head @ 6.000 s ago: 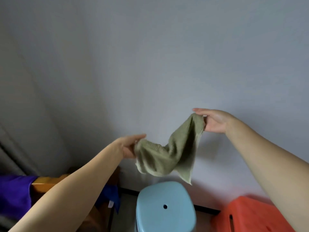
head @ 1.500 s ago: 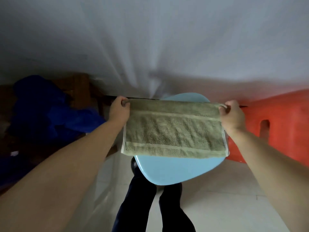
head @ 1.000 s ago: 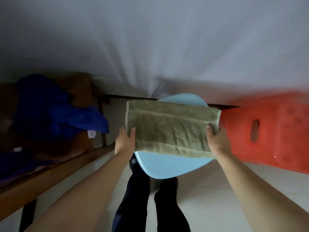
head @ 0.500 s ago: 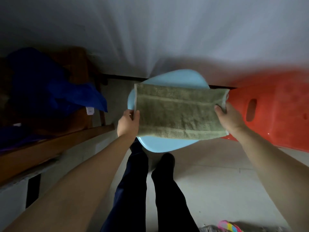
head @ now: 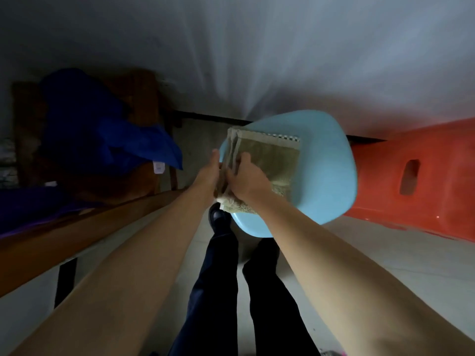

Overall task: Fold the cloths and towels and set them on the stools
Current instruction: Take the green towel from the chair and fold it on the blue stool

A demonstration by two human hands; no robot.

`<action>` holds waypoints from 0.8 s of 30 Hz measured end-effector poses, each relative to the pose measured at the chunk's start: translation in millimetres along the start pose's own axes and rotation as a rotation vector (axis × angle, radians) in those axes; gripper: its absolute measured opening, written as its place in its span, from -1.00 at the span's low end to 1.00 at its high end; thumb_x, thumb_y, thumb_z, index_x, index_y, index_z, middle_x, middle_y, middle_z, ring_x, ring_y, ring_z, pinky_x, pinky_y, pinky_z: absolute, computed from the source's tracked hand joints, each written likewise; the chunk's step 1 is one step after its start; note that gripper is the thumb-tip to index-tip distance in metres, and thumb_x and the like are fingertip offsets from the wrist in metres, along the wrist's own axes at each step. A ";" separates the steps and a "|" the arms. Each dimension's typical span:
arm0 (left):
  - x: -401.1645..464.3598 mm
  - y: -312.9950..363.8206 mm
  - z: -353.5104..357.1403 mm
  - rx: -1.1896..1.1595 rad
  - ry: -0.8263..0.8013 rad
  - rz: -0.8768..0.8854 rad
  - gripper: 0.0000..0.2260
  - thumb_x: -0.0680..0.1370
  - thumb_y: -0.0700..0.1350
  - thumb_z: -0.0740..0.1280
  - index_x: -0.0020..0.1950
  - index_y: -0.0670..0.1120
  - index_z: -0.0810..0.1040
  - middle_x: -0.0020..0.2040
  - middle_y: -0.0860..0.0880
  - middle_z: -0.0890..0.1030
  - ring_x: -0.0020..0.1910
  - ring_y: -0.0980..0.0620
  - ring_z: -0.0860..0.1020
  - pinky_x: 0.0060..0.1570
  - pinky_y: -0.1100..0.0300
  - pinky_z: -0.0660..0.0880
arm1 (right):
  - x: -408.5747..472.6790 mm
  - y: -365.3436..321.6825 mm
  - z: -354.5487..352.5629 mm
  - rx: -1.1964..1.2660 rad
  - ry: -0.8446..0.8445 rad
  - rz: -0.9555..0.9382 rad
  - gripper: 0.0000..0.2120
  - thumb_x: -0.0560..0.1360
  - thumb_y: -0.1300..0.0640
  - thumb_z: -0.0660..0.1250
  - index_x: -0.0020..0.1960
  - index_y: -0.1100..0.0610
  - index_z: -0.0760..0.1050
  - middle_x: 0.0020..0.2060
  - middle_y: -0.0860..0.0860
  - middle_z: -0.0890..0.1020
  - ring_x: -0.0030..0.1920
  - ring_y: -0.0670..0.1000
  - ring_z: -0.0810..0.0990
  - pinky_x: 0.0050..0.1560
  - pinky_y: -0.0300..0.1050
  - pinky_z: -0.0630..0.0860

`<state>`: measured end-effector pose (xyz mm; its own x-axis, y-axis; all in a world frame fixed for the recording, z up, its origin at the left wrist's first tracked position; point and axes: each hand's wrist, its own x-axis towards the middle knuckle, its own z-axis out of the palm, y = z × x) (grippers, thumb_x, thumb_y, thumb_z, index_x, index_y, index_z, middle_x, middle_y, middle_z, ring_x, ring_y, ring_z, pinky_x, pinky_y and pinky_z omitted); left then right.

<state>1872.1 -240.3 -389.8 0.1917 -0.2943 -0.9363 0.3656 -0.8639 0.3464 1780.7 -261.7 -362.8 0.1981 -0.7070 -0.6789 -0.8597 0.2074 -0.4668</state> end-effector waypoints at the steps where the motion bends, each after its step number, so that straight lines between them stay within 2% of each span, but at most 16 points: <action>1: -1.5 1.0 0.5 0.044 0.013 0.000 -0.35 0.50 0.36 0.07 0.22 -0.15 0.53 0.10 -0.13 0.60 0.09 -0.10 0.58 0.21 0.00 0.49 | -1.1 1.1 -1.4 0.015 -0.002 -0.001 -0.69 0.58 -0.03 0.11 0.18 0.17 0.32 0.05 0.16 0.61 0.02 0.19 0.60 0.03 0.08 0.53; 3: -2.1 2.3 3.4 0.248 0.023 0.032 -0.14 0.29 0.52 0.06 0.29 -0.08 0.51 0.20 -0.13 0.59 0.15 -0.14 0.57 0.22 -0.06 0.49 | -5.9 13.5 -15.5 0.114 0.095 -0.027 -0.74 0.58 0.00 0.12 0.13 0.15 0.43 0.01 0.12 0.63 0.00 0.16 0.59 0.02 0.03 0.52; 4: -1.6 0.7 5.6 0.350 0.027 0.069 -0.10 0.25 0.54 0.05 0.33 -0.07 0.47 0.25 -0.13 0.56 0.18 -0.15 0.55 0.22 -0.03 0.47 | -7.8 25.1 -24.8 0.175 0.182 -0.035 -0.77 0.58 0.04 0.13 0.10 0.13 0.47 -0.02 0.10 0.63 -0.02 0.14 0.59 0.01 0.02 0.52; 6: -5.0 -1.0 13.9 0.478 0.048 0.137 -0.24 0.42 0.41 0.12 0.40 -0.12 0.35 0.30 -0.12 0.49 0.24 -0.16 0.49 0.18 0.04 0.44 | -7.4 54.8 -45.4 0.279 0.360 0.008 -0.79 0.57 0.09 0.15 0.10 0.13 0.48 -0.02 0.10 0.62 -0.04 0.12 0.57 -0.01 -0.02 0.49; 7: -5.2 -2.8 17.9 0.522 0.057 0.166 -0.33 0.50 0.32 0.16 0.41 -0.14 0.31 0.30 -0.13 0.47 0.24 -0.16 0.48 0.17 0.01 0.46 | -7.1 71.0 -54.6 0.310 0.402 0.066 -0.77 0.57 0.08 0.18 0.16 0.15 0.46 0.03 0.10 0.61 0.00 0.11 0.55 0.00 -0.09 0.45; 8: -3.4 -6.1 21.3 0.561 0.073 0.198 -0.39 0.53 0.25 0.18 0.41 -0.15 0.28 0.30 -0.15 0.47 0.22 -0.17 0.49 0.17 -0.03 0.48 | -7.0 85.8 -59.9 0.340 0.384 0.142 -0.70 0.56 0.04 0.21 0.23 0.17 0.42 0.08 0.10 0.58 0.03 0.08 0.53 0.02 -0.13 0.41; 11: -3.9 -12.7 29.6 0.691 0.153 0.245 -0.45 0.58 0.16 0.16 0.43 -0.16 0.21 0.31 -0.19 0.47 0.23 -0.23 0.49 0.17 -0.08 0.48 | -6.8 110.6 -52.2 0.474 0.108 0.279 -0.51 0.54 -0.08 0.25 0.32 0.21 0.32 0.09 0.05 0.49 0.08 0.03 0.49 0.09 -0.07 0.47; 13: -2.8 -18.4 32.9 0.745 0.168 0.260 -0.48 0.59 0.13 0.15 0.43 -0.16 0.21 0.28 -0.21 0.49 0.21 -0.24 0.51 0.16 -0.09 0.49 | -6.4 112.7 -38.4 0.617 0.027 0.295 -0.56 0.52 -0.08 0.29 0.24 0.21 0.38 0.04 0.02 0.55 0.06 0.04 0.54 0.04 -0.10 0.50; 14: -2.2 -21.4 33.3 0.736 0.149 0.276 -0.51 0.60 0.11 0.15 0.42 -0.16 0.22 0.26 -0.20 0.51 0.20 -0.24 0.52 0.15 -0.09 0.50 | -4.1 113.7 -32.5 0.719 0.016 0.324 -0.59 0.50 -0.07 0.32 0.19 0.20 0.40 0.03 0.03 0.58 0.06 0.06 0.57 0.07 -0.07 0.51; 16: -5.8 -23.0 31.2 0.663 0.087 0.299 -0.57 0.60 0.07 0.17 0.37 -0.15 0.27 0.19 -0.15 0.52 0.16 -0.19 0.52 0.11 0.00 0.49 | -3.5 110.1 -33.3 0.920 -0.042 0.422 -0.63 0.47 0.00 0.39 0.17 0.18 0.43 0.04 0.08 0.61 0.05 0.11 0.60 0.13 0.03 0.51; 19: -19.8 -14.4 30.5 0.577 0.009 0.350 -0.70 0.60 0.03 0.20 0.27 -0.10 0.36 0.04 -0.05 0.51 0.01 -0.05 0.53 -0.08 0.17 0.43 | -13.4 112.7 -49.1 1.092 -0.124 0.437 -0.70 0.46 0.11 0.41 0.16 0.14 0.49 0.10 0.14 0.63 0.03 0.12 0.63 0.04 0.04 0.55; 22: -52.7 6.4 41.5 0.545 -0.055 0.463 -0.83 0.60 -0.02 0.23 0.15 -0.04 0.41 -0.05 -0.02 0.53 -0.16 0.07 0.53 -0.29 0.31 0.47 | -40.5 112.0 -80.0 1.182 -0.039 0.356 -0.83 0.49 0.20 0.36 0.06 0.09 0.49 -0.02 0.10 0.65 -0.06 0.08 0.63 -0.09 -0.02 0.55; 23: -68.0 15.2 50.1 0.522 -0.103 0.496 -0.86 0.60 -0.04 0.24 0.12 -0.04 0.42 -0.03 -0.06 0.56 -0.13 0.02 0.56 -0.21 0.27 0.55 | -55.1 111.3 -94.7 1.211 0.010 0.326 -0.85 0.50 0.22 0.34 0.05 0.10 0.47 -0.05 0.09 0.64 -0.08 0.07 0.62 -0.11 -0.04 0.55; 24: -81.9 23.3 59.2 0.503 -0.155 0.504 -0.88 0.59 -0.06 0.26 0.11 -0.03 0.43 0.01 -0.12 0.59 -0.05 -0.07 0.59 -0.05 0.15 0.59 | -67.8 110.7 -106.6 1.238 0.048 0.302 -0.84 0.50 0.23 0.33 0.06 0.11 0.45 -0.06 0.09 0.63 -0.09 0.06 0.62 -0.11 -0.04 0.54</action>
<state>1811.1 -260.5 -308.4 0.0811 -0.7283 -0.6804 -0.2032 -0.6804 0.7041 1622.0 -262.9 -308.1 0.0327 -0.5398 -0.8412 0.1497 0.8348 -0.5298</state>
